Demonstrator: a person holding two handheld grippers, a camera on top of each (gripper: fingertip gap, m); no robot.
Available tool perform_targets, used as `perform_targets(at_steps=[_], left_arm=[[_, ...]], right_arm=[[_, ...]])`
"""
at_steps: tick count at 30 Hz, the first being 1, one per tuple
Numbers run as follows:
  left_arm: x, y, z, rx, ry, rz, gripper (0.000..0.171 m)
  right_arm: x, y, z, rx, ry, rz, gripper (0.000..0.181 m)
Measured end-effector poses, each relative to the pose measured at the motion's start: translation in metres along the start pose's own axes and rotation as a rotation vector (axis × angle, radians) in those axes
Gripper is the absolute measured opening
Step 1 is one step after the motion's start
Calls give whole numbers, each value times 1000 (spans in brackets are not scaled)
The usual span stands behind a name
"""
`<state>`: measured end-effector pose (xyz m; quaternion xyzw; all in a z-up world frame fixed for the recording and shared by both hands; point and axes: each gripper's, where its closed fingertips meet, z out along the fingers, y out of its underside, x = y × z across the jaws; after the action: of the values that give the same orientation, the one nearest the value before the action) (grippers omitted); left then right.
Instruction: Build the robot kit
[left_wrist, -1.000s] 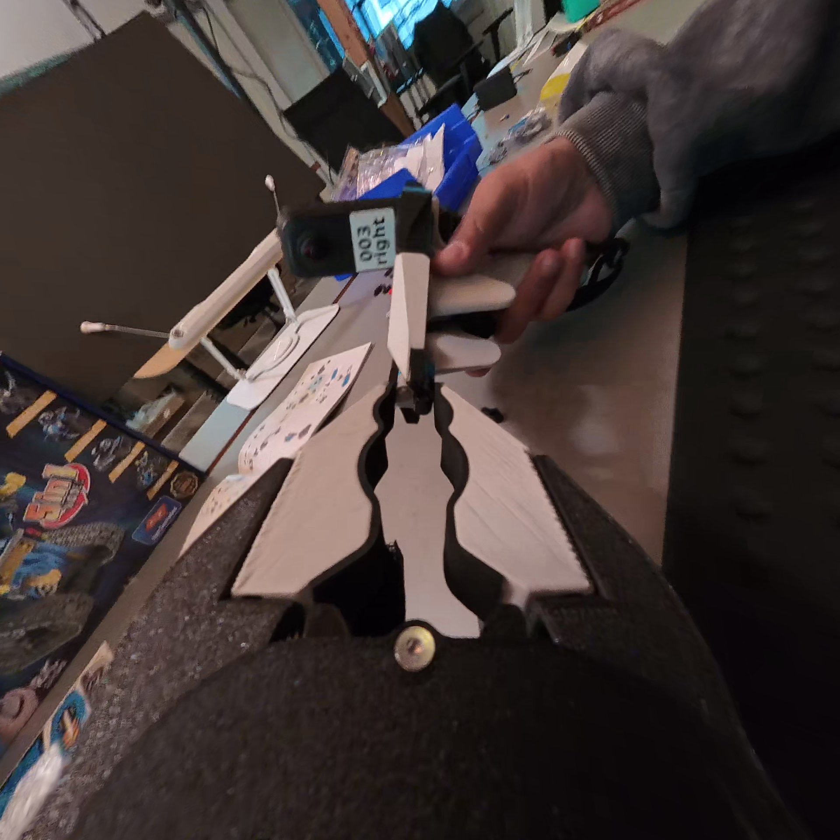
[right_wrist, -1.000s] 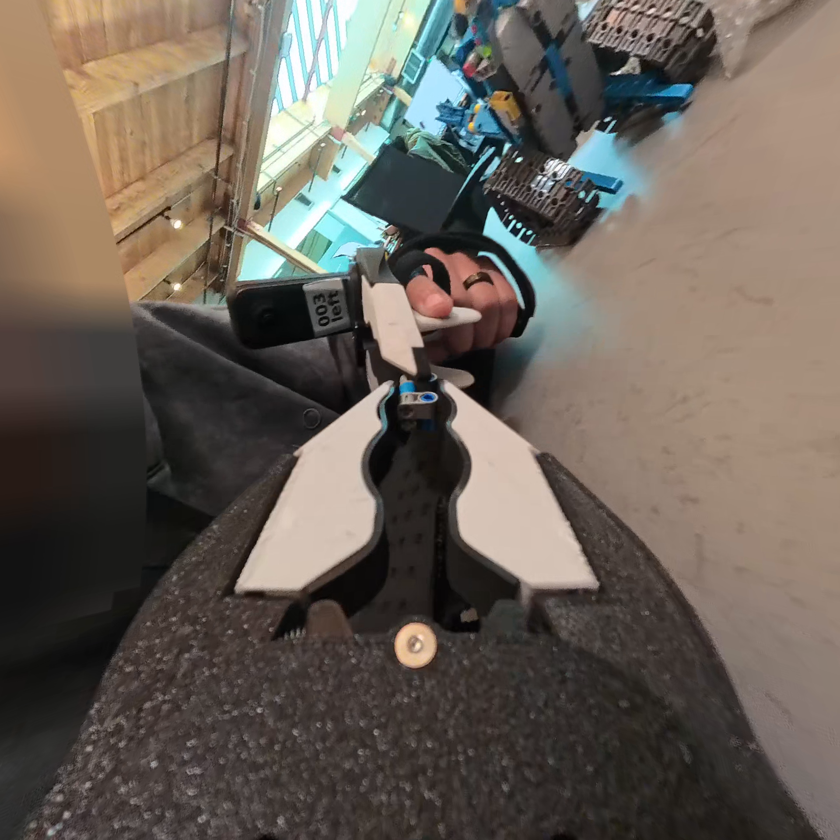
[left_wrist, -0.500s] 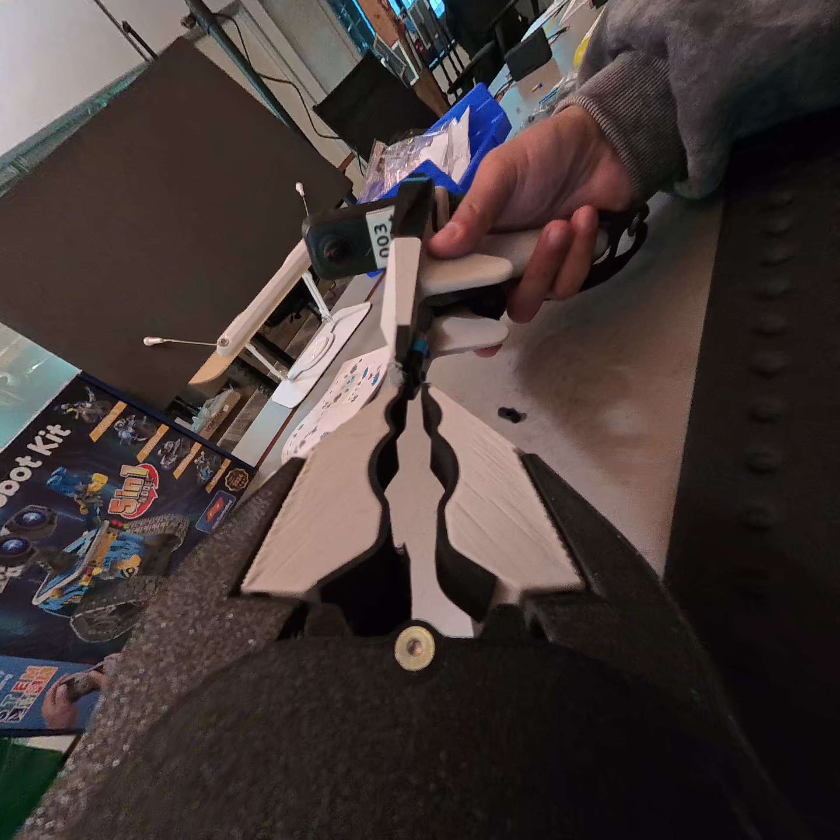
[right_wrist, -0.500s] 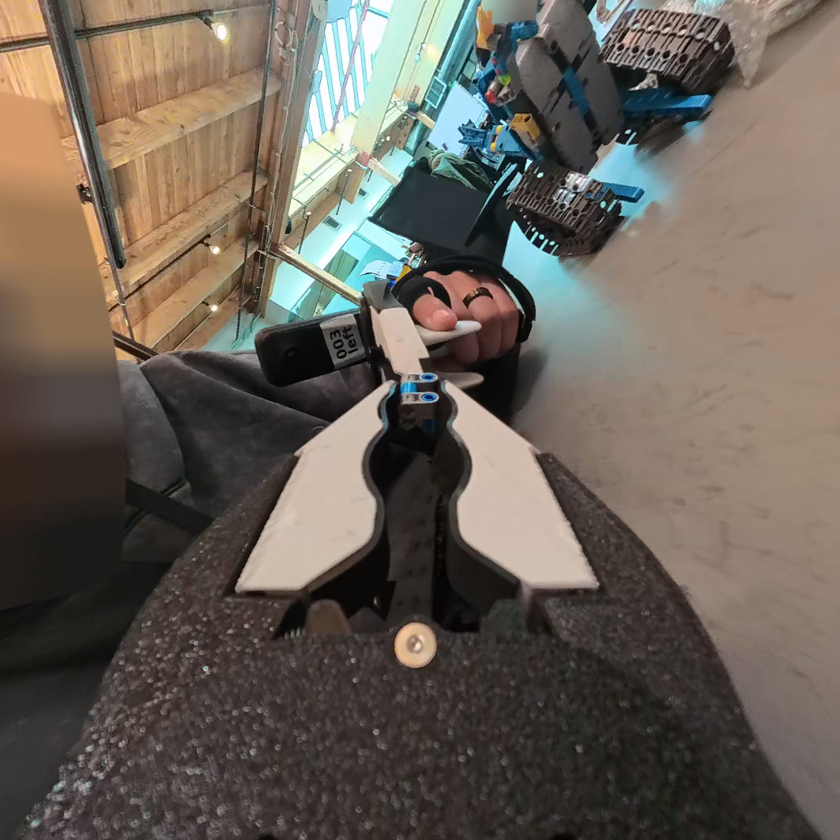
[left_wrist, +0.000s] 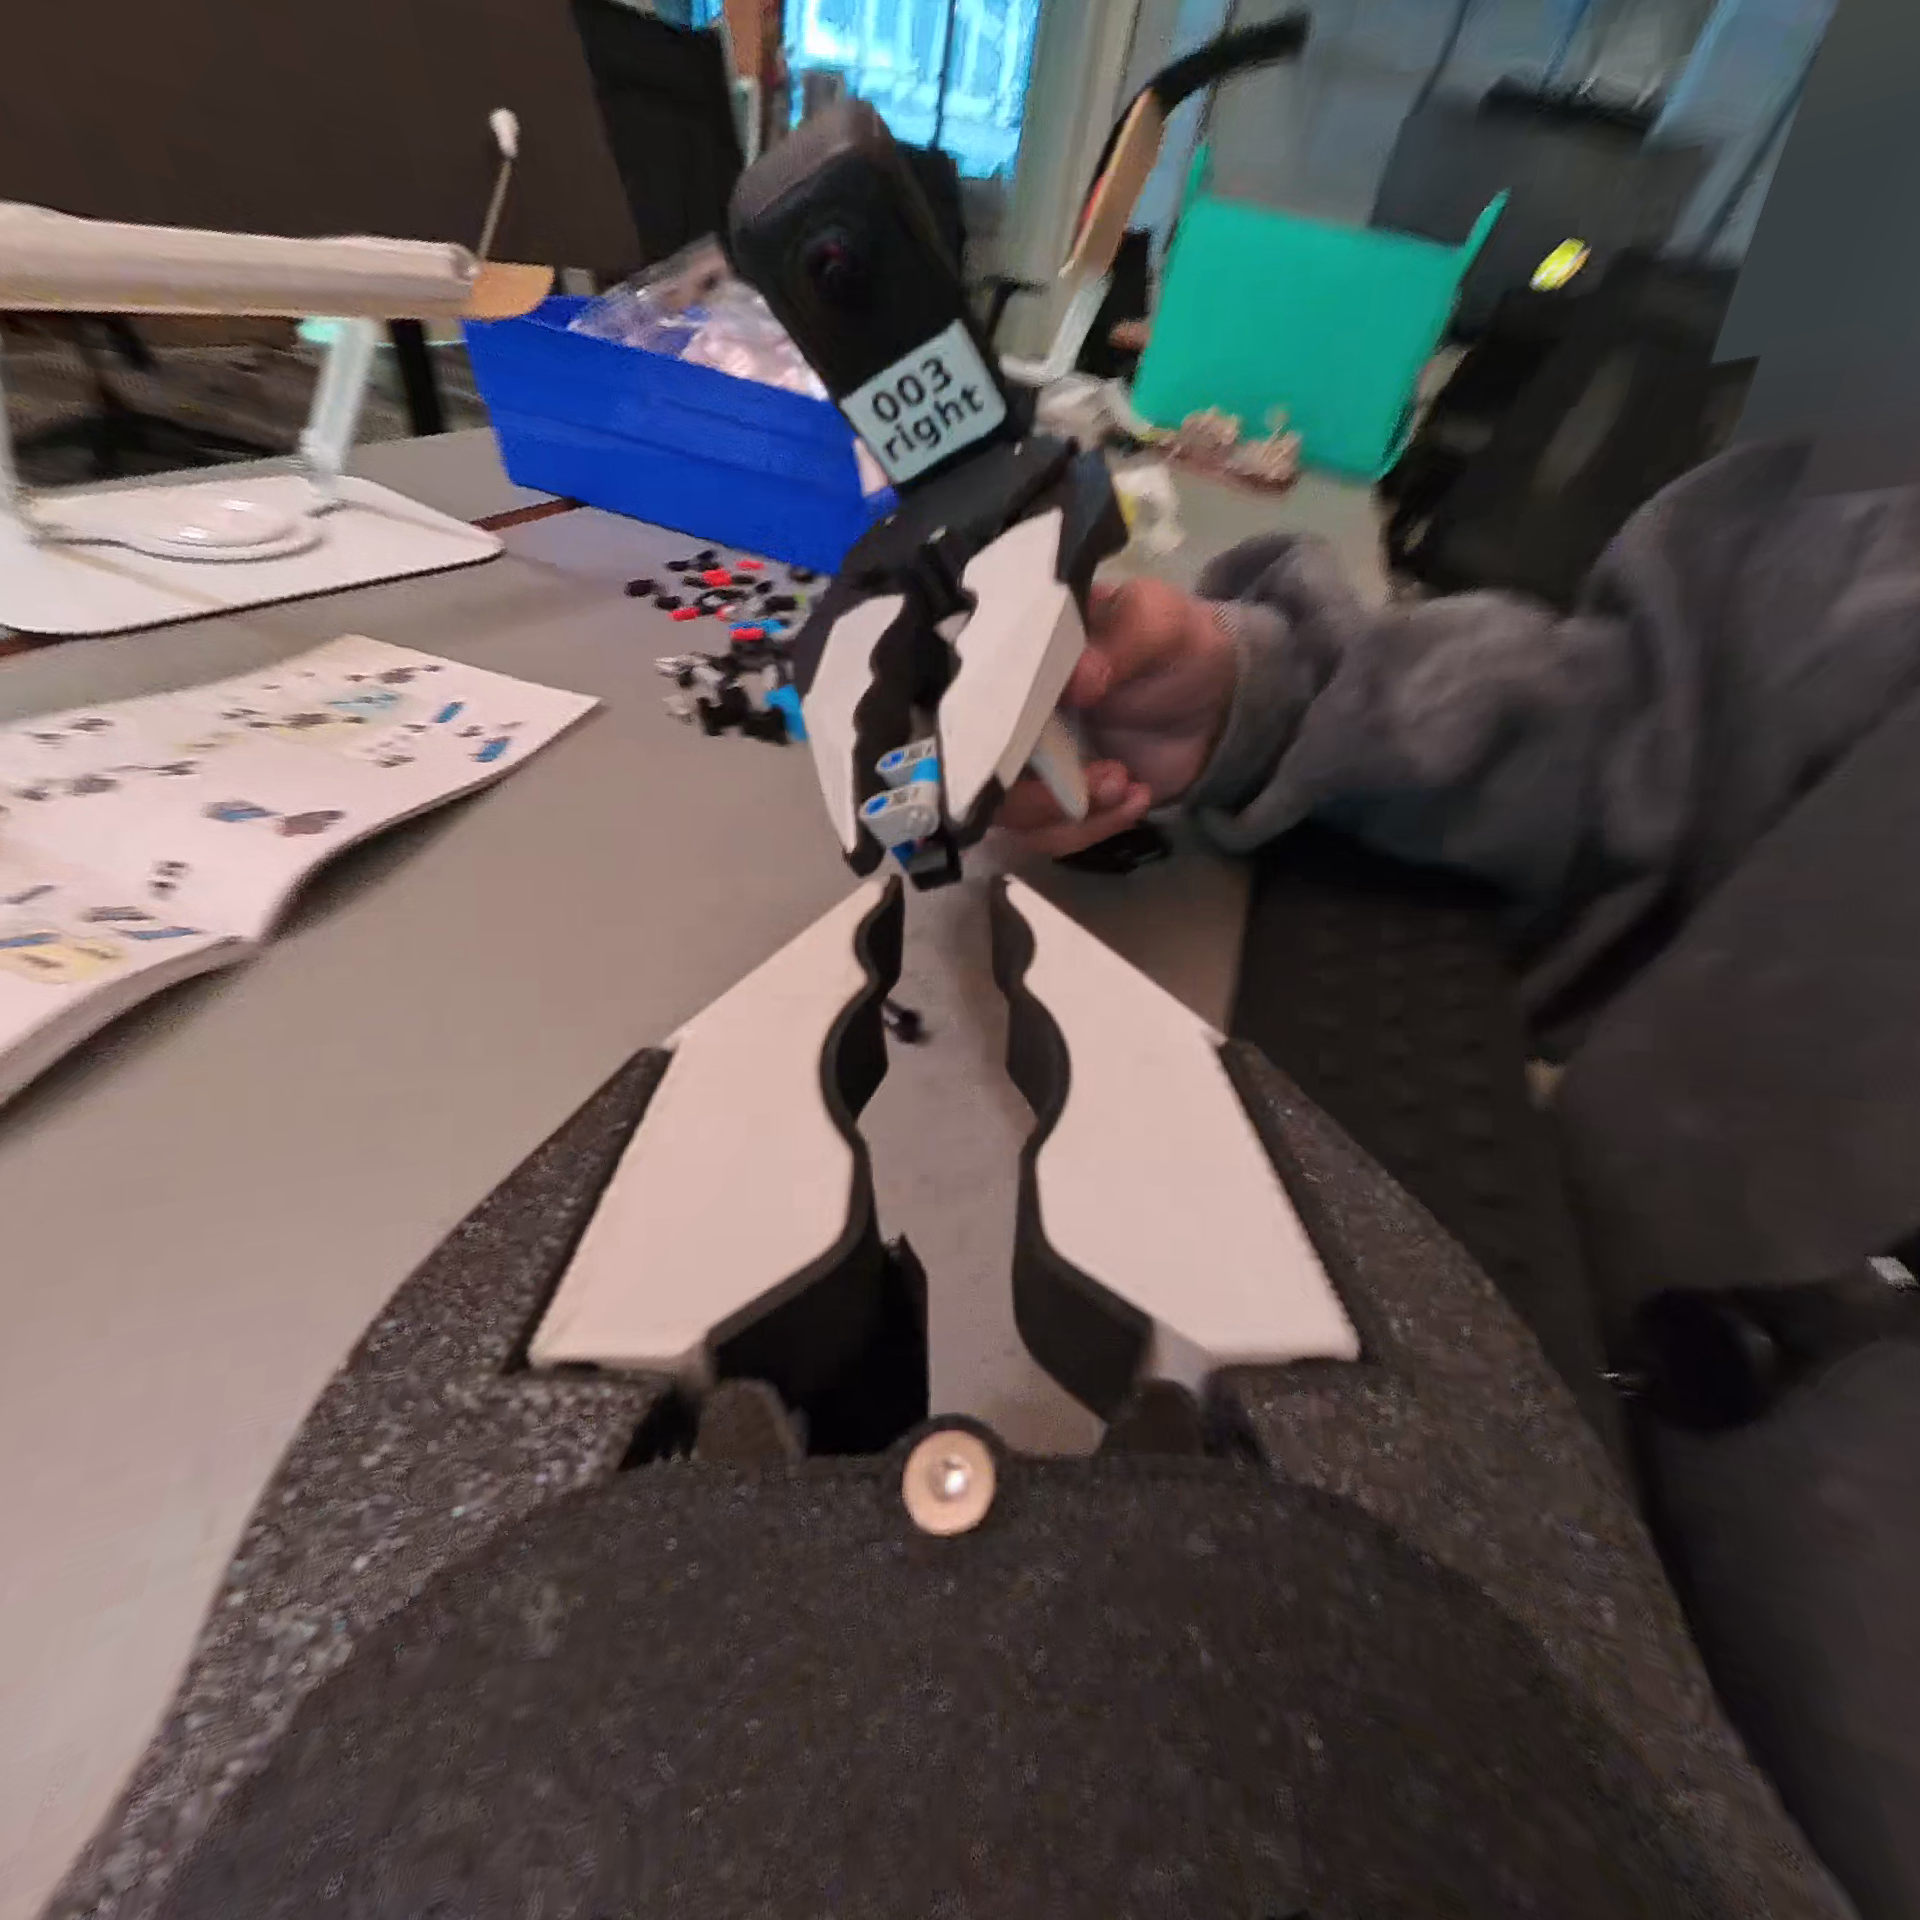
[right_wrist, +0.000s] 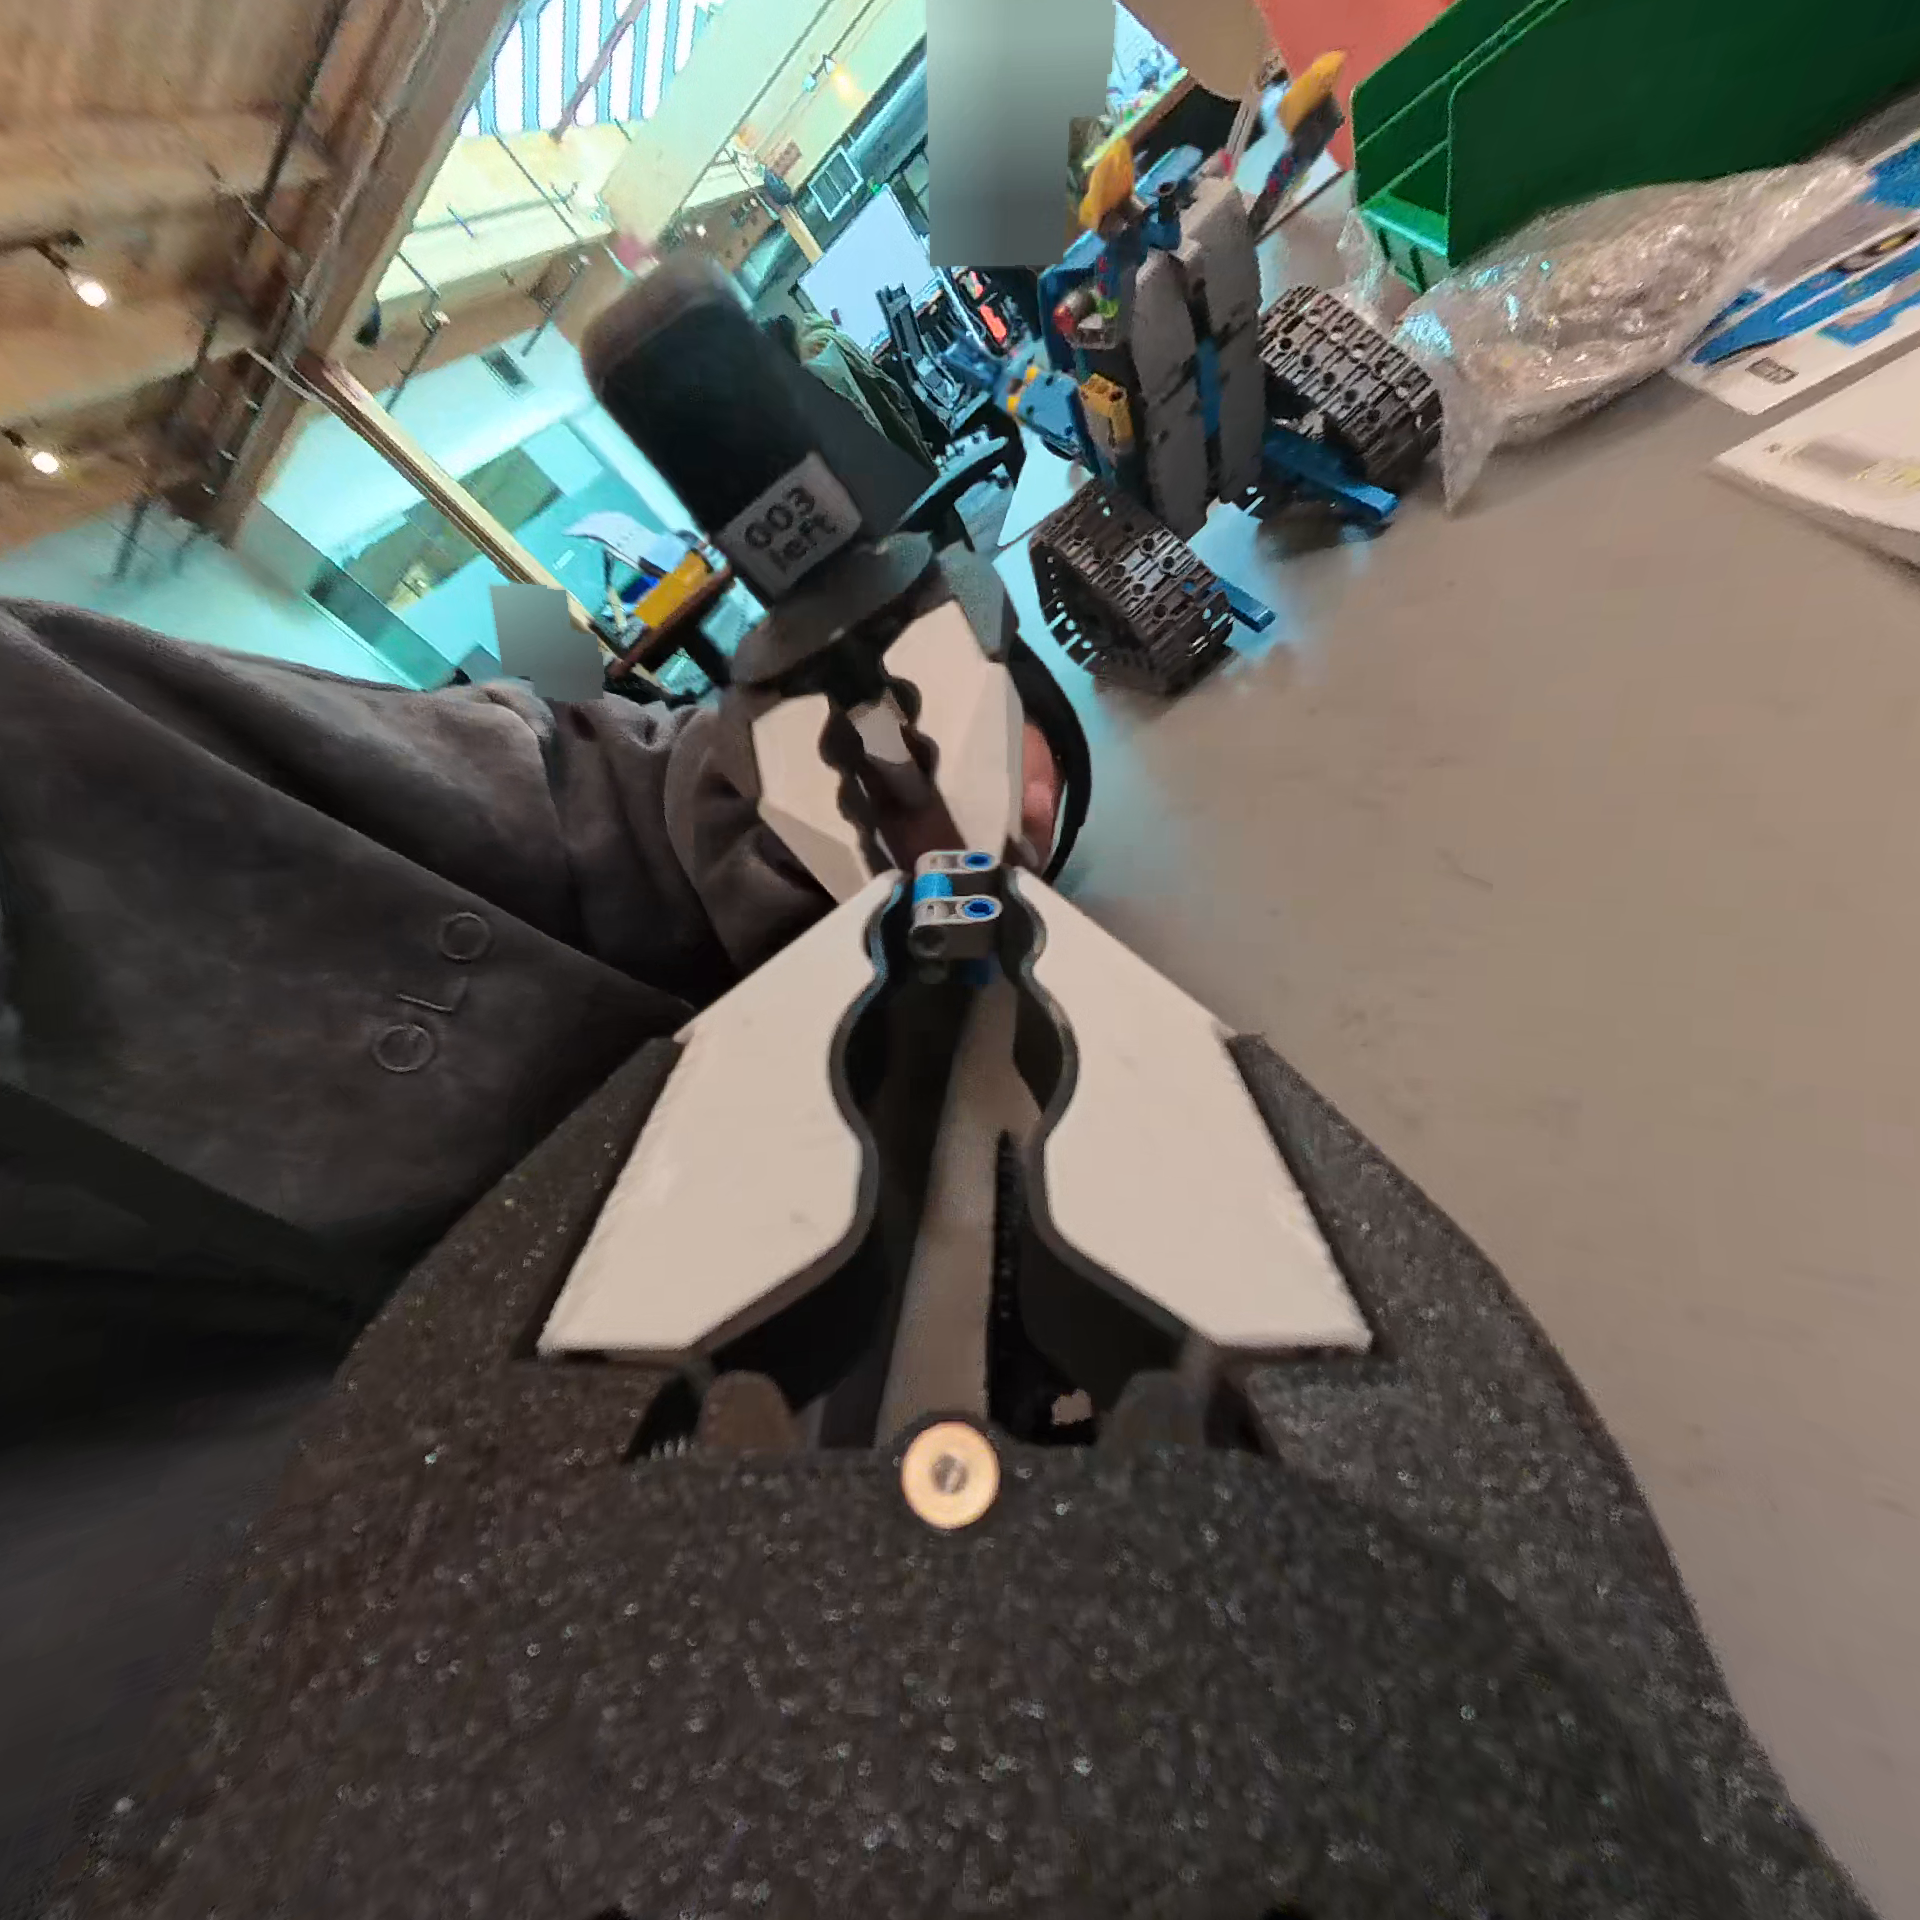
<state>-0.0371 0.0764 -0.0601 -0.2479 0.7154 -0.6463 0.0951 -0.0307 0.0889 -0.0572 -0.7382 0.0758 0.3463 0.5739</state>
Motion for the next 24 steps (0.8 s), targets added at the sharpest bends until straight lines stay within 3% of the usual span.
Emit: perform_targets(at_steps=[12, 24], left_arm=[[8, -4, -3, 42, 163, -213, 6], [19, 3, 0, -11, 152, -75, 6]], right_arm=[[-11, 3, 5, -31, -13, -123, 15], [-17, 18, 1, -113, -56, -181, 15]])
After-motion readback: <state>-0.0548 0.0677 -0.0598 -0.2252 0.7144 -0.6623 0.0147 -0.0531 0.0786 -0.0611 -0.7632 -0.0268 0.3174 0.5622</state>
